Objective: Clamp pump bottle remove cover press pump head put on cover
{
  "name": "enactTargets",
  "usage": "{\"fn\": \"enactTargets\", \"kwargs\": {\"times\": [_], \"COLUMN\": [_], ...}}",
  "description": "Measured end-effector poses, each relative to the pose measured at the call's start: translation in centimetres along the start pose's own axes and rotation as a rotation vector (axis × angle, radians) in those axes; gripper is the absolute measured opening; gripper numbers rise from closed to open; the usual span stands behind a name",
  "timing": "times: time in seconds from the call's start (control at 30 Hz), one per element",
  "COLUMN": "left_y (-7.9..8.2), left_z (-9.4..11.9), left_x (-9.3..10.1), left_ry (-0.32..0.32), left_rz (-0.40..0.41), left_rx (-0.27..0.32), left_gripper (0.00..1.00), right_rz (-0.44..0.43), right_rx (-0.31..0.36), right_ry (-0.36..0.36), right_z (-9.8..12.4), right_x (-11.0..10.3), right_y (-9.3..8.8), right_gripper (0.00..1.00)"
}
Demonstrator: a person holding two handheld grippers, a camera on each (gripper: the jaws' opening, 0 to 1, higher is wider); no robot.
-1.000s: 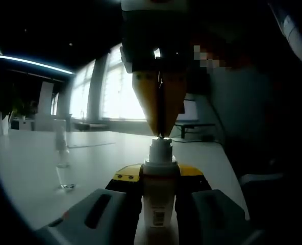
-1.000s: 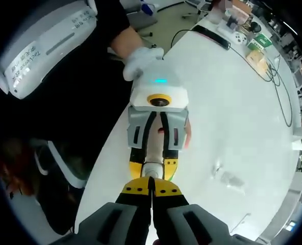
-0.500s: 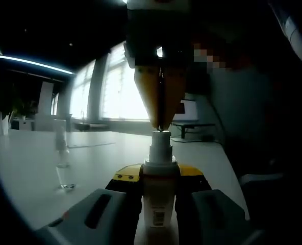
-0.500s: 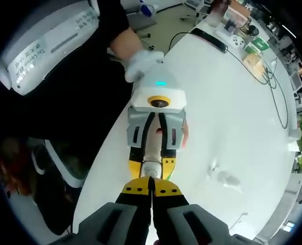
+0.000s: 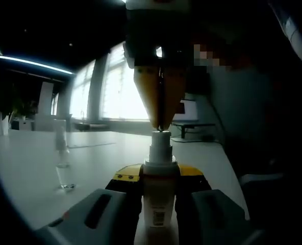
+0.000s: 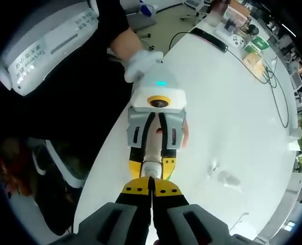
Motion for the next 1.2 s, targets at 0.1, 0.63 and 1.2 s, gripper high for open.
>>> {"fn": "enactTargets", "kwargs": {"times": [0.1, 0.63, 1.2], "left_y": [-0.01, 0.0, -0.02], "left_z": [0.0, 0.03, 0.02], "left_x": [0.0, -0.02, -0.02], "left_ry": [0.0, 0.0, -0.002], "left_rz": [0.0, 0.0, 0.001], "left_rx": [0.0, 0.0, 0.0], "left_gripper": [0.15, 0.15, 0.15], "right_rz": [0.002, 0.001, -0.005], "right_rx": [0.0, 0.002, 0.001], "right_ry": [0.0, 0.0, 0.015], "right_z": [0.02, 0.04, -0.23], "right_x": [0.01, -0.01, 0.0], "right_y": [-0.01, -0.01, -0.06], "right_gripper": [0.0, 0.0, 0.0]}}
Point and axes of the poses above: the point that each gripper's makers call its tool centre point, and the gripper's own axes: z roughly backward along the fingers, x roughly to its right, y roughly out of its top, the point moved 1 cm from there along z, roughly backward along the fingers, and after that the axes turned 10 degrees about x, right-handed, at the moved point
